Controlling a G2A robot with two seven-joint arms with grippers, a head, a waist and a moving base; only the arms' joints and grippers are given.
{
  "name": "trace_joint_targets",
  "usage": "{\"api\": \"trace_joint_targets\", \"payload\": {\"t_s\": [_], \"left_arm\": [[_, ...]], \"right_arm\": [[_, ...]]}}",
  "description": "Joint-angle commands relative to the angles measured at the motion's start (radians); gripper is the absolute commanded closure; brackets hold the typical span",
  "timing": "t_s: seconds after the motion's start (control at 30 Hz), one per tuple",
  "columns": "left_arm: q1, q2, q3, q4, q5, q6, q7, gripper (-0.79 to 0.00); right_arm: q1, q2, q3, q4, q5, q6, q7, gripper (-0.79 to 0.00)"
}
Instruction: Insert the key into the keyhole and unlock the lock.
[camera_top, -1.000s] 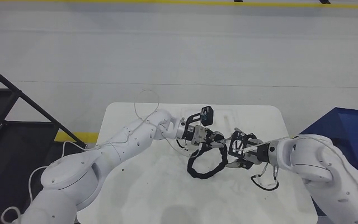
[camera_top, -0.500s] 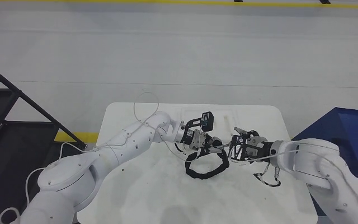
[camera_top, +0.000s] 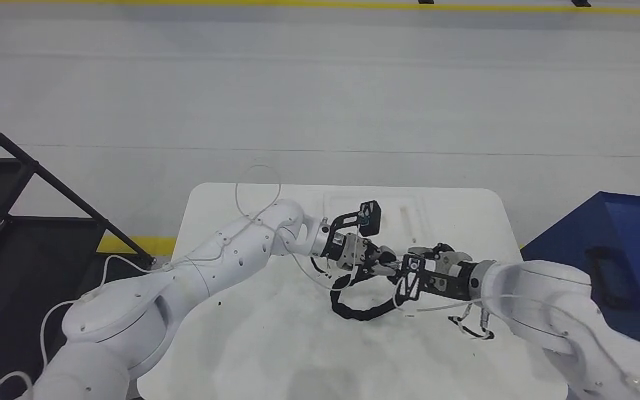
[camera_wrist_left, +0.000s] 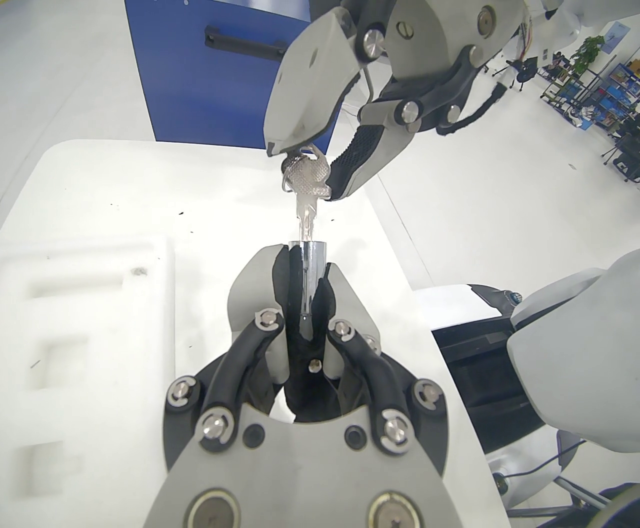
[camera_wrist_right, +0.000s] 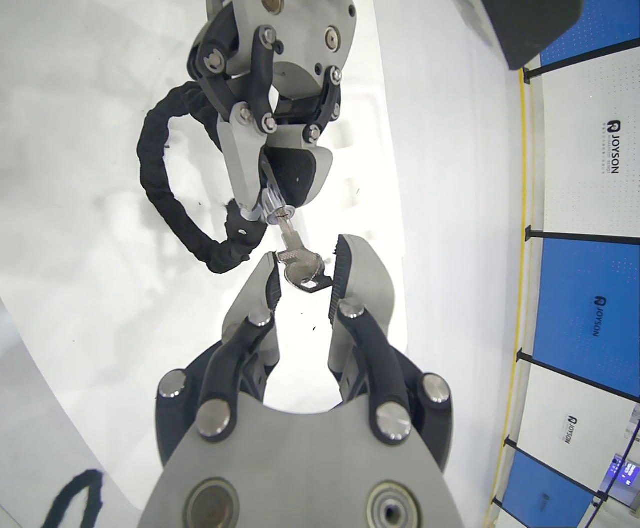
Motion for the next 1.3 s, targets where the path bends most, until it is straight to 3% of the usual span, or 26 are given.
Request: {"api": "trace_joint_targets", "payload": {"t_s": [0.0,0.1,0.17,0.4,0.73,1.1,1.13,1.17,1.2,1.27], "left_arm": [[-0.001,0.001,0.000,-0.003,-0.005,0.000,-0.003,0.000],[-0.004,0.004,0.000,-0.007,-0.010,0.000,-0.005,0.000],[-0.005,0.005,0.000,-0.009,-0.011,0.000,-0.005,0.000],[-0.006,0.009,0.000,-0.016,0.001,0.000,0.002,0.000],[-0.011,0.011,0.000,-0.023,0.097,0.000,0.052,0.000],[0.005,0.023,0.000,-0.009,0.298,0.000,0.238,0.000],[0.004,0.024,0.000,0.000,0.324,0.000,0.240,0.000],[0.005,0.024,0.000,0.003,0.337,0.000,0.243,0.000],[0.004,0.025,0.000,0.007,0.346,0.000,0.242,0.000],[0.002,0.026,0.000,0.023,0.367,0.000,0.224,0.000]], "right_arm": [[0.004,-0.001,-0.008,0.000,-0.006,0.002,0.003,-0.172],[0.009,-0.003,-0.021,-0.002,-0.016,0.006,0.009,-0.132],[0.012,-0.004,-0.026,0.000,-0.015,0.007,0.007,0.000],[0.019,-0.006,-0.005,0.043,0.135,0.016,-0.006,0.000],[0.093,-0.004,0.003,0.213,0.577,-0.025,0.060,0.000],[0.181,-0.002,-0.025,0.350,0.923,0.049,0.177,0.000],[0.189,-0.003,-0.022,0.354,0.941,0.047,0.164,-0.018],[0.190,-0.002,-0.019,0.356,0.943,0.046,0.159,-0.539],[0.190,-0.001,-0.017,0.355,0.944,0.046,0.159,-0.785],[0.187,0.001,-0.004,0.351,0.950,0.044,0.146,-0.785]]}}
